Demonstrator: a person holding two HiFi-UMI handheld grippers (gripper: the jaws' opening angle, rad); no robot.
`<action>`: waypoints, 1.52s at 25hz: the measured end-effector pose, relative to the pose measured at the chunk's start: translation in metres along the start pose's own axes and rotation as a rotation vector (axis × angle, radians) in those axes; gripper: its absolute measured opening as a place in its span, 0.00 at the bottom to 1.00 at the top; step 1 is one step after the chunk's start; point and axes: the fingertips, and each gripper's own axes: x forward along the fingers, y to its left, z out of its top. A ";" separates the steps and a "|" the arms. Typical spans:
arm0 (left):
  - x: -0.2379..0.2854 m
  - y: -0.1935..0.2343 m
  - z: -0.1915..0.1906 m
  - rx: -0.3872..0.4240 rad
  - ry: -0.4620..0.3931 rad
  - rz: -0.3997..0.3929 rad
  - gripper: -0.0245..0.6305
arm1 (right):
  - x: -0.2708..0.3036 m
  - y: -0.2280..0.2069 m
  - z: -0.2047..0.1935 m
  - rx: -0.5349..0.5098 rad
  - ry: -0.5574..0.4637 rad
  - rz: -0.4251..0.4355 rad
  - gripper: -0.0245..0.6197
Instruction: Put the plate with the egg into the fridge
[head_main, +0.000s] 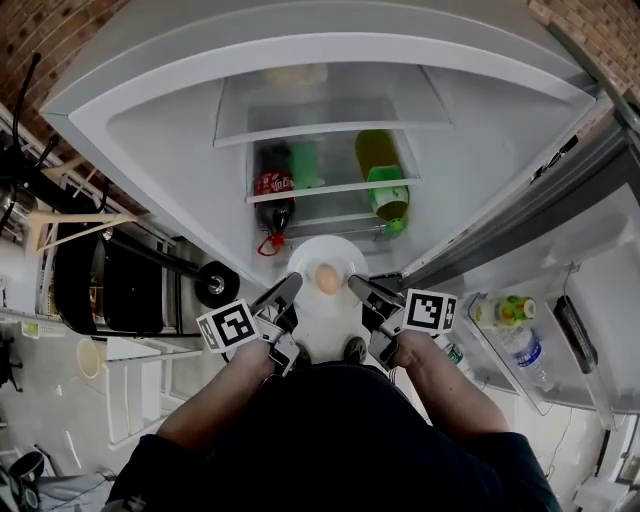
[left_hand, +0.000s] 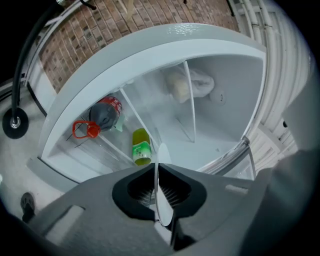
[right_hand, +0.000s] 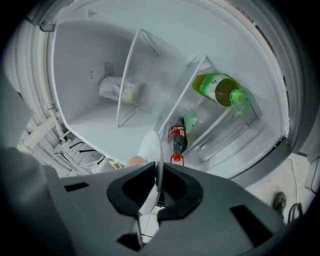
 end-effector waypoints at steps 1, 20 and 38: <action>0.003 0.000 0.002 -0.003 -0.011 0.004 0.06 | 0.001 -0.001 0.003 0.005 -0.004 -0.001 0.09; 0.051 0.010 0.026 -0.011 -0.101 0.040 0.06 | 0.019 -0.022 0.064 0.063 -0.091 -0.040 0.08; 0.088 0.012 0.060 -0.003 -0.163 0.052 0.07 | 0.049 -0.031 0.126 0.122 -0.188 -0.061 0.08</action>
